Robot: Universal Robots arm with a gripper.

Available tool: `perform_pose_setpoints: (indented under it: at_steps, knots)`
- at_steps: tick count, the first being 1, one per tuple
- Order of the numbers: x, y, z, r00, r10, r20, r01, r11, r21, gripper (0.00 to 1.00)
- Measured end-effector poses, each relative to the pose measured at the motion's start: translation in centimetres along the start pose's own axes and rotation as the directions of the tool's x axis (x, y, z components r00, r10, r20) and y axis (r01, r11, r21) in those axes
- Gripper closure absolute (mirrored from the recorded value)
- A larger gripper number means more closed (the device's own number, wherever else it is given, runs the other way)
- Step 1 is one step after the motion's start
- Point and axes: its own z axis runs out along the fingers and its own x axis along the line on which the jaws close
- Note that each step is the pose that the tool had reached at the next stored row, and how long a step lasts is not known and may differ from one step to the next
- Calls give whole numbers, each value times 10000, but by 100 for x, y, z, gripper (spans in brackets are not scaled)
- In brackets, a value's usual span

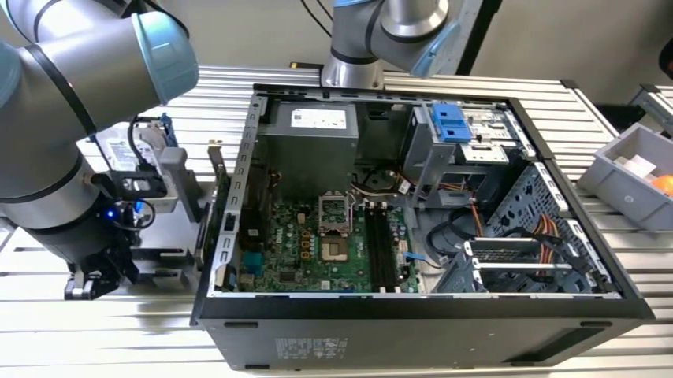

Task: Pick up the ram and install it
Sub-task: 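Pick up the ram and move it above insertion slot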

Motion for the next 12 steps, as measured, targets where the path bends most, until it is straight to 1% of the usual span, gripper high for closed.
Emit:
perform_pose_setpoints:
  at_steps: [2,3,12]
  knots:
    - [0,0,0,10000,0,0,0,10000,0,0]
    - [0,0,0,10000,0,0,0,10000,0,100]
    - [0,0,0,10000,-2,0,2,10000,0,100]
